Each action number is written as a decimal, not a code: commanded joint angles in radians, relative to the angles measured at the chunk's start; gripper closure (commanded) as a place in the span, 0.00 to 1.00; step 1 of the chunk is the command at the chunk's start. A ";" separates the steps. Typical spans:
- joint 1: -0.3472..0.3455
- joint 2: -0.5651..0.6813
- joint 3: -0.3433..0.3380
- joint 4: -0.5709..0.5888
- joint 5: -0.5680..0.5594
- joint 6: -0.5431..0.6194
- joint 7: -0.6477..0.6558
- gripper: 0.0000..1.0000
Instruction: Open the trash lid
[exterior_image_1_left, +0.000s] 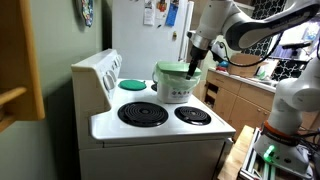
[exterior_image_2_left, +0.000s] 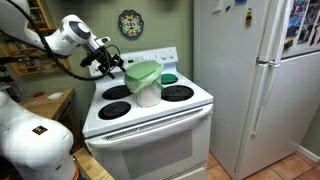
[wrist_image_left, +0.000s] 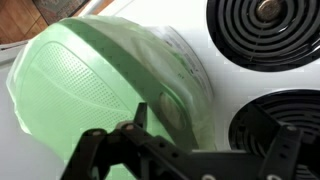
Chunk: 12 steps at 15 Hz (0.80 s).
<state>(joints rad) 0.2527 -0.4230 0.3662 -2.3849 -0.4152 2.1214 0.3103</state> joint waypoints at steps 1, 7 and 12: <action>-0.019 -0.006 0.021 -0.019 -0.073 0.009 -0.026 0.00; -0.022 -0.003 0.020 -0.029 -0.180 -0.004 -0.048 0.00; -0.022 0.002 0.009 -0.047 -0.215 0.003 -0.091 0.00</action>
<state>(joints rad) 0.2363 -0.4153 0.3787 -2.4048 -0.5936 2.1192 0.2459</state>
